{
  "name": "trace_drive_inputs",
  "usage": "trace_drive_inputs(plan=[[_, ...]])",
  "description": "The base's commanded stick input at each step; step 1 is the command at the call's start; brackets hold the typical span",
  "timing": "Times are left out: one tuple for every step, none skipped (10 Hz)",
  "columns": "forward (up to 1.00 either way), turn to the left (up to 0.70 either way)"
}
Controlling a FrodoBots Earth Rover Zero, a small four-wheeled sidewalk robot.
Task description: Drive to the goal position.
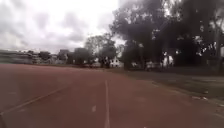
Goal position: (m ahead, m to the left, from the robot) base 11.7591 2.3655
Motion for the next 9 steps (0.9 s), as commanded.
trace_drive_inputs(plan=[[0.7, 0.0], [0.7, 0.0], [0.7, 0.0], [0.7, 0.0], [0.7, 0.0], [0.7, 0.0], [0.7, 0.0], [0.7, 0.0], [0.7, 0.0]])
